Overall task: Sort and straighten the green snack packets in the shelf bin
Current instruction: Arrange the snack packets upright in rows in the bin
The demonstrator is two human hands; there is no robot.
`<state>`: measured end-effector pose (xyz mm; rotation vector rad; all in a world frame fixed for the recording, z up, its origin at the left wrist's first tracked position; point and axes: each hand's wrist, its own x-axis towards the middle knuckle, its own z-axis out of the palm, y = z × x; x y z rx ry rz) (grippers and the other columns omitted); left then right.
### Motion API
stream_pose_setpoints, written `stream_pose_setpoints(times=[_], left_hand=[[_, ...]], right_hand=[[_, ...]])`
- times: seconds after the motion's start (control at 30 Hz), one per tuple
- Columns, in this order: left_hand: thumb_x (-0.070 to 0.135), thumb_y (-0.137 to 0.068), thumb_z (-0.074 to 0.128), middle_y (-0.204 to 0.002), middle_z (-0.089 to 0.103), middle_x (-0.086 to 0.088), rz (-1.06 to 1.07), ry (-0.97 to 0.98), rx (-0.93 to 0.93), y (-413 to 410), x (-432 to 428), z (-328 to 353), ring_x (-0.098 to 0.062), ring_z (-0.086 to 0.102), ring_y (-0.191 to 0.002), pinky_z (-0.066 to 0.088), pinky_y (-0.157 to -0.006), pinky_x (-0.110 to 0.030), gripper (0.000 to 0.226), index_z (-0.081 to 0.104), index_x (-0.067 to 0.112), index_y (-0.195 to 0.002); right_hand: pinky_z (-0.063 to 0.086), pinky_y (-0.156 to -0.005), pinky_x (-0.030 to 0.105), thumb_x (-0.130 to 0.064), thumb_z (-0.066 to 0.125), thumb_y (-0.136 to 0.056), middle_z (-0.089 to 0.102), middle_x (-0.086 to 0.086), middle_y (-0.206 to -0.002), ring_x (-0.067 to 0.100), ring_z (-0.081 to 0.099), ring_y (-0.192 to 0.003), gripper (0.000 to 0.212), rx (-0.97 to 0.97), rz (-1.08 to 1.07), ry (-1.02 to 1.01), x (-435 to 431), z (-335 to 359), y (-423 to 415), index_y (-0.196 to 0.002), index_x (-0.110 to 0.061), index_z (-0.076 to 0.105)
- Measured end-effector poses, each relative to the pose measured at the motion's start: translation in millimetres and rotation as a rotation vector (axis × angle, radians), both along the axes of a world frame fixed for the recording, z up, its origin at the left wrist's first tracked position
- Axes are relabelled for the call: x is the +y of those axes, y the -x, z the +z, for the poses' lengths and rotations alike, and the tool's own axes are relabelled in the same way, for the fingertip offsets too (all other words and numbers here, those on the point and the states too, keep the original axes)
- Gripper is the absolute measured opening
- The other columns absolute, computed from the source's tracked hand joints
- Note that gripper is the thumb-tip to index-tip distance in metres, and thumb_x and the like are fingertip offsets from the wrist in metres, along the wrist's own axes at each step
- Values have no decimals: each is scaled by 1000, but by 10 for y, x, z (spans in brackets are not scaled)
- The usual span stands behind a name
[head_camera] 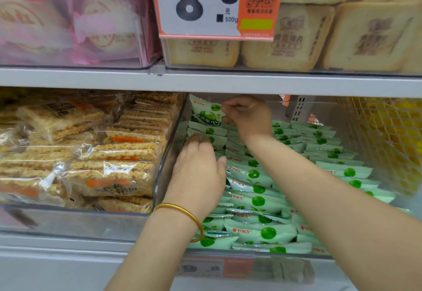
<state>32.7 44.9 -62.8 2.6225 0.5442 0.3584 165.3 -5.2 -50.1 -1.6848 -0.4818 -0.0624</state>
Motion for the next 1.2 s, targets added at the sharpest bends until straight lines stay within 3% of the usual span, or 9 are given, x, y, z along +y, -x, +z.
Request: stream_pose_setpoints(times=[0.17,0.27,0.4,0.5,0.6,0.7,0.8,0.9,1.2], left_hand=[[11,-90,57,-127,35,-10,-17,75,-522,103,-25,85,-16,33,-117,23,-98,-15,56,29,9,-139],[7,-88,57,-118,33,6,-159,43,-652,224,-37,115,-1,35,-108,23,-96,-3,50,33,19,-129],[16,-88,50,-120,40,24,-419,175,-596,410,-188,165,-3,42,-122,36,-102,-20,40,39,37,-121],[18,-88,51,-122,47,29,-474,299,-556,509,-329,184,-2,45,-124,41,-102,-26,40,47,38,-122],[15,-85,55,-130,49,24,-448,489,-537,542,-403,184,-2,47,-125,43,-104,-35,49,47,36,-129],[-4,-85,61,-137,48,9,-462,726,-502,549,-438,180,-3,56,-115,50,-92,-25,62,45,36,-129],[-17,-80,58,-138,48,7,-497,840,-475,551,-447,179,-2,59,-111,50,-82,-16,73,42,36,-129],[-20,-78,59,-140,46,6,-529,895,-459,532,-424,162,-5,58,-115,50,-82,-17,78,40,33,-132],[-8,-70,58,-141,45,11,-594,954,-405,524,-343,155,-7,57,-117,52,-87,-25,83,36,34,-137]], right_hand=[[55,-69,22,-5,69,-82,68,-10,-62,10,68,-64,19,68,79,-201,-403,154,336,-72,-21,67],[52,-60,16,-3,68,-82,69,-5,-64,9,68,-62,11,62,140,-236,-747,223,575,-79,-14,69],[50,-57,20,-4,67,-81,67,-1,-62,9,60,-56,13,87,193,-291,-1108,220,772,-76,-16,69],[45,-55,16,-7,67,-82,66,-4,-66,6,57,-56,14,50,190,-248,-1262,186,838,-86,-21,70],[47,-67,15,-14,65,-86,67,-10,-90,2,60,-77,30,-37,203,-185,-1397,138,874,-106,-37,65],[56,-75,27,-20,59,-89,65,-10,-111,8,65,-93,32,-20,324,-161,-1479,97,929,-113,-41,63],[54,-62,21,-18,58,-87,68,-19,-105,3,64,-80,30,-1,393,-123,-1497,94,970,-110,-36,66],[48,-58,15,-6,65,-81,63,-33,-93,-1,61,-72,42,33,454,-129,-1513,96,941,-109,-38,63],[49,-63,19,6,62,-83,57,-13,-120,5,65,-81,62,104,549,-106,-1543,93,839,-125,-39,55]])
